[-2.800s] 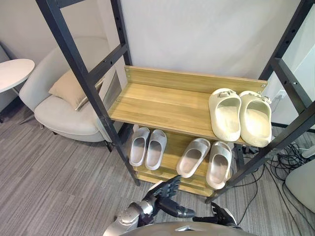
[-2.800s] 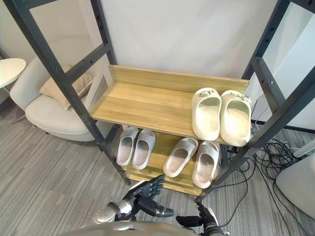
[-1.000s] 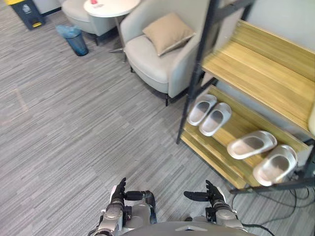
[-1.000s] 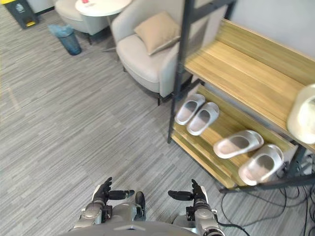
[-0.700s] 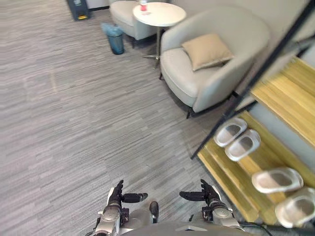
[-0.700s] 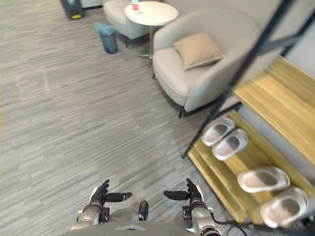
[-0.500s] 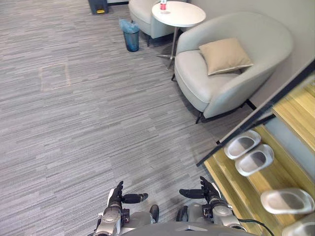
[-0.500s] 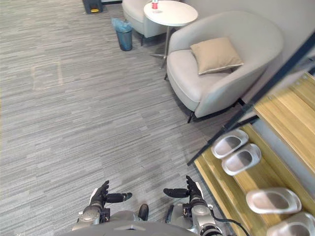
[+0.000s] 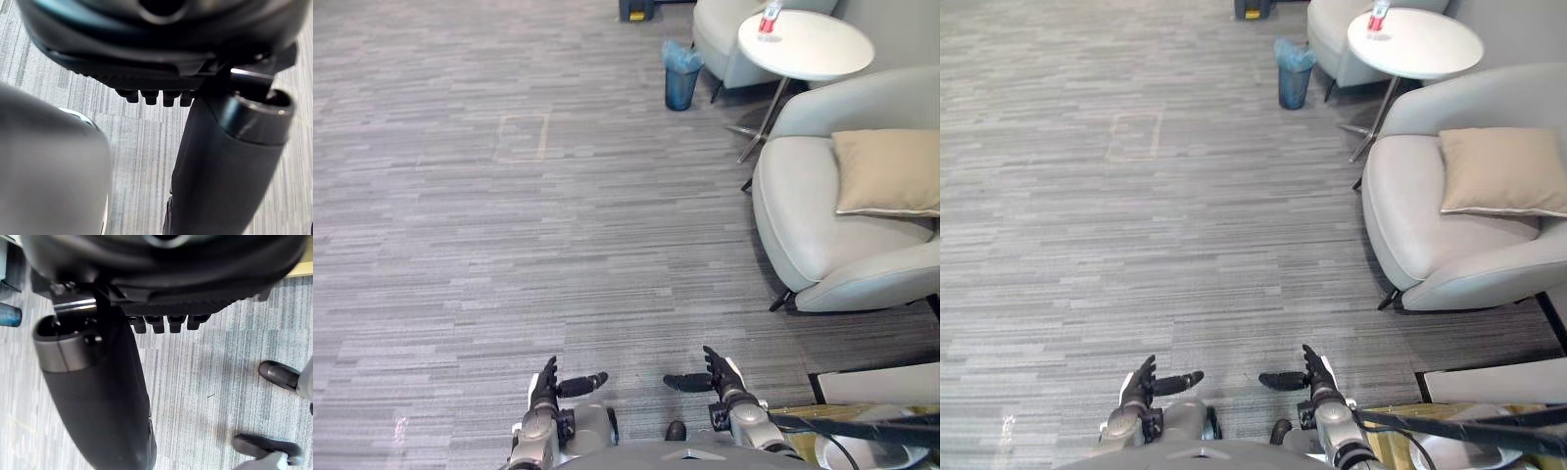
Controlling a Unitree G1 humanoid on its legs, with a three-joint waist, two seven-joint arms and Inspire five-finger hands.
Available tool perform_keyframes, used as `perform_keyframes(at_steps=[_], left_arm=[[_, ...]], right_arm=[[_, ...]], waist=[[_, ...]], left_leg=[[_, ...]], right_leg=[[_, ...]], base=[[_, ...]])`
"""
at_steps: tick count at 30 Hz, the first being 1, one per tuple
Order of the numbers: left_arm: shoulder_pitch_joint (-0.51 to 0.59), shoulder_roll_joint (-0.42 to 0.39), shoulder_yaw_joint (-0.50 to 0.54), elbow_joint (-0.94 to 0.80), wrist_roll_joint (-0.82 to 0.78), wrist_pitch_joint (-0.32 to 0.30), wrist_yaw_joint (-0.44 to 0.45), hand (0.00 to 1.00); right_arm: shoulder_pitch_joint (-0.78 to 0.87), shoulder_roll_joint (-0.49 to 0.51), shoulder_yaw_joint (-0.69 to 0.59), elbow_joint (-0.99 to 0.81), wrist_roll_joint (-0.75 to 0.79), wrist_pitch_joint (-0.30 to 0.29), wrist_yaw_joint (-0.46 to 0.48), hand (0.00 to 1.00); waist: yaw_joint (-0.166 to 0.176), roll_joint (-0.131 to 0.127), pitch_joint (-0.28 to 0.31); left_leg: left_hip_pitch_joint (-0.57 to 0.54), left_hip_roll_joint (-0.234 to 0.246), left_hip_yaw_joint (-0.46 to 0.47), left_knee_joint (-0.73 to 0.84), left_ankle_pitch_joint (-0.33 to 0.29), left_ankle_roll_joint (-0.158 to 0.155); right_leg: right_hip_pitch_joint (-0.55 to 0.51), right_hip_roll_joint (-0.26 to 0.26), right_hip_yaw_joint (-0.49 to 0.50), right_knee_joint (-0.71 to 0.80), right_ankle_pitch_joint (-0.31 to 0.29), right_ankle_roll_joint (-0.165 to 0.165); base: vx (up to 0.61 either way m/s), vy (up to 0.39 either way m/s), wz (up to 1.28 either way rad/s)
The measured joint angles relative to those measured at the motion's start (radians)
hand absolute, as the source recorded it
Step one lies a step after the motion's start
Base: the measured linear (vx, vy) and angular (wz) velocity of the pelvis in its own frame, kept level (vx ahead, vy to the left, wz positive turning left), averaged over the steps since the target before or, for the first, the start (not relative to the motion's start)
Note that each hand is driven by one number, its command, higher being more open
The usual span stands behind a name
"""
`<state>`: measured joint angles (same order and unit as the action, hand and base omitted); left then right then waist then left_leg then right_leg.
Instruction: Organize the slippers on the shoe rack
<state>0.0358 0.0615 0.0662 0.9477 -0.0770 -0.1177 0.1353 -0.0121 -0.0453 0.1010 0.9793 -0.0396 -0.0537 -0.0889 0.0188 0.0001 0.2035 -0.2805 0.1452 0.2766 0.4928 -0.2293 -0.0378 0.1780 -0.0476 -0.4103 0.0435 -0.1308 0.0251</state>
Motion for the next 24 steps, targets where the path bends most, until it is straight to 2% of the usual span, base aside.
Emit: perform_keyframes(at_steps=[1, 2, 3, 4, 5, 6, 8, 9, 10, 11, 13, 15, 16, 17, 18, 19, 20, 22, 23, 24], left_arm=[[-0.001, 0.003, -0.025, -0.009, 0.001, -0.004, 0.003, 1.0], [-0.006, 0.008, -0.028, -0.011, 0.002, -0.005, 0.002, 1.0], [-0.014, 0.025, -0.024, -0.013, 0.001, -0.008, 0.008, 1.0], [-0.015, 0.032, -0.023, -0.01, 0.0, -0.005, 0.006, 1.0], [-0.013, 0.033, -0.024, -0.008, 0.0, -0.004, 0.006, 1.0], [-0.008, 0.033, -0.024, -0.001, 0.0, -0.003, 0.007, 1.0], [0.008, 0.036, -0.023, 0.0, -0.001, -0.002, 0.006, 1.0], [0.013, 0.039, -0.026, 0.001, -0.001, -0.002, 0.006, 1.0], [0.013, 0.039, -0.033, 0.003, -0.002, 0.0, 0.007, 1.0], [0.014, 0.046, -0.049, 0.011, -0.002, 0.003, 0.008, 1.0], [0.018, 0.045, -0.062, 0.018, -0.001, 0.01, 0.007, 1.0], [0.022, 0.039, -0.063, 0.021, -0.001, 0.01, 0.007, 1.0], [0.021, 0.034, -0.067, 0.023, -0.001, 0.011, 0.006, 1.0], [0.02, 0.033, -0.071, 0.023, -0.001, 0.011, 0.001, 1.0], [0.02, 0.033, -0.073, 0.024, 0.0, 0.011, -0.003, 1.0], [0.022, 0.032, -0.078, 0.031, 0.0, 0.011, -0.005, 1.0], [0.028, 0.024, -0.08, 0.038, 0.001, 0.009, -0.006, 1.0], [0.028, 0.009, -0.073, 0.034, 0.006, 0.01, -0.013, 1.0], [0.029, 0.004, -0.044, 0.029, 0.008, 0.011, -0.015, 1.0], [0.034, -0.014, 0.003, 0.009, 0.007, 0.012, -0.014, 1.0]], right_arm=[[0.022, -0.008, 0.0, 0.004, -0.001, 0.006, 0.0, 1.0], [0.017, -0.007, 0.001, 0.009, -0.003, 0.006, 0.0, 1.0], [-0.008, 0.009, 0.002, 0.018, -0.008, 0.007, 0.0, 1.0], [-0.021, 0.013, 0.0, 0.017, -0.008, 0.004, 0.0, 1.0], [-0.024, 0.015, -0.002, 0.017, -0.008, 0.005, 0.0, 1.0], [-0.024, 0.018, -0.002, 0.018, -0.009, 0.005, 0.0, 1.0], [-0.021, 0.026, -0.003, 0.019, -0.009, 0.006, 0.002, 1.0], [-0.019, 0.036, -0.009, 0.02, -0.008, 0.006, 0.002, 1.0], [-0.02, 0.044, -0.013, 0.02, -0.008, 0.005, 0.004, 1.0], [-0.018, 0.051, -0.014, 0.02, -0.007, 0.005, 0.007, 1.0], [-0.015, 0.053, -0.005, 0.013, -0.005, 0.003, 0.017, 1.0], [-0.019, 0.05, -0.002, 0.003, 0.002, 0.0, 0.018, 1.0], [-0.021, 0.046, -0.002, -0.014, 0.004, -0.009, 0.017, 1.0], [-0.02, 0.047, -0.002, -0.027, 0.005, -0.02, 0.017, 1.0], [-0.02, 0.047, -0.003, -0.028, 0.005, -0.025, 0.017, 1.0], [-0.012, 0.045, -0.004, -0.025, 0.006, -0.026, 0.017, 1.0], [-0.014, 0.035, -0.01, -0.02, 0.008, -0.019, 0.016, 1.0], [-0.015, 0.047, -0.048, -0.021, 0.018, -0.006, 0.013, 1.0], [-0.011, 0.047, -0.063, -0.026, 0.026, 0.005, 0.012, 1.0], [0.01, 0.045, -0.062, -0.046, 0.039, 0.008, 0.011, 1.0]], waist=[[0.003, 0.012, -0.009], [0.007, -0.009, -0.011], [0.018, -0.046, -0.008], [0.018, -0.057, -0.003], [0.018, -0.059, -0.003], [0.018, -0.059, -0.003], [0.02, -0.053, -0.005], [0.021, -0.049, -0.002], [0.02, -0.048, 0.001], [0.014, -0.046, 0.003], [-0.008, -0.025, 0.015], [-0.019, -0.023, 0.015], [-0.024, -0.024, 0.015], [-0.034, -0.027, 0.014], [-0.039, -0.029, 0.011], [-0.044, -0.027, 0.002], [-0.032, -0.009, -0.012], [-0.03, 0.01, -0.012], [-0.038, 0.016, -0.01], [-0.035, 0.022, -0.006]], left_leg=[[-0.027, 0.023, 0.126, -0.063, 0.127, 0.102], [-0.028, 0.006, 0.123, -0.059, 0.122, 0.096], [-0.025, -0.039, 0.118, -0.088, 0.113, 0.106], [-0.02, -0.062, 0.107, -0.097, 0.105, 0.113], [-0.016, -0.073, 0.098, -0.099, 0.1, 0.118], [0.001, -0.092, 0.082, -0.099, 0.08, 0.125], [0.056, -0.119, 0.037, -0.107, 0.043, 0.129], [0.108, -0.133, 0.005, -0.137, 0.034, 0.13], [0.139, -0.14, -0.014, -0.156, 0.03, 0.13], [0.182, -0.145, -0.043, -0.188, 0.03, 0.13], [0.3, -0.146, -0.108, -0.272, 0.026, 0.13], [0.342, -0.146, -0.143, -0.303, 0.019, 0.124], [0.367, -0.146, -0.177, -0.316, 0.004, 0.115], [0.38, -0.148, -0.214, -0.32, -0.013, 0.1], [0.394, -0.151, -0.238, -0.32, -0.028, 0.089], [0.41, -0.148, -0.273, -0.319, -0.047, 0.075], [0.422, -0.123, -0.291, -0.319, -0.061, 0.059], [0.4, -0.112, -0.301, -0.24, -0.063, 0.035], [0.349, -0.103, -0.29, -0.102, -0.064, 0.005], [0.265, -0.065, -0.24, 0.156, -0.028, -0.053]], right_leg=[[0.04, 0.006, -0.054, 0.018, -0.054, 0.042], [0.041, -0.01, -0.064, 0.026, -0.071, 0.05], [0.029, -0.047, -0.079, 0.047, -0.075, 0.06], [0.034, -0.059, -0.087, 0.057, -0.068, 0.071], [0.04, -0.064, -0.091, 0.064, -0.064, 0.077], [0.057, -0.075, -0.103, 0.089, -0.05, 0.098], [0.043, -0.12, -0.104, 0.267, -0.045, 0.105], [-0.017, -0.17, -0.094, 0.49, -0.031, 0.067], [-0.056, -0.184, -0.07, 0.603, -0.061, 0.033], [-0.105, -0.171, -0.025, 0.703, -0.108, 0.008], [-0.228, -0.081, 0.086, 0.739, -0.169, -0.006], [-0.321, -0.046, 0.108, 0.662, -0.175, -0.015], [-0.397, -0.023, 0.129, 0.546, -0.162, -0.007], [-0.432, -0.005, 0.176, 0.398, -0.112, 0.008], [-0.442, 0.004, 0.206, 0.335, -0.026, 0.004], [-0.426, 0.021, 0.24, 0.325, 0.047, -0.028], [-0.417, 0.037, 0.232, 0.338, 0.02, -0.055], [-0.392, 0.03, 0.189, 0.346, -0.025, -0.076], [-0.345, 0.029, 0.163, 0.314, -0.039, -0.081], [-0.254, 0.043, 0.142, 0.252, -0.047, -0.088]], base=[[0.32, 0.101, 0.94], [0.52, 0.18, 1.05], [0.43, 0.152, 0.6], [0.52, 0.18, 0.53], [0.34, 0.117, 0.56], [0.35, 0.136, 0.64], [0.38, 0.176, 0.77], [0.39, 0.172, 0.69], [0.38, 0.138, 0.72], [0.34, 0.052, 0.68], [0.36, -0.017, 0.87], [0.3, -0.04, 0.7], [0.41, -0.103, 0.84], [0.37, -0.116, 0.96], [0.51, -0.182, 0.99], [0.51, -0.185, 0.73], [0.53, -0.185, 0.63], [0.49, -0.161, 0.56], [0.52, -0.205, 0.79], [0.48, -0.204, 0.65]])
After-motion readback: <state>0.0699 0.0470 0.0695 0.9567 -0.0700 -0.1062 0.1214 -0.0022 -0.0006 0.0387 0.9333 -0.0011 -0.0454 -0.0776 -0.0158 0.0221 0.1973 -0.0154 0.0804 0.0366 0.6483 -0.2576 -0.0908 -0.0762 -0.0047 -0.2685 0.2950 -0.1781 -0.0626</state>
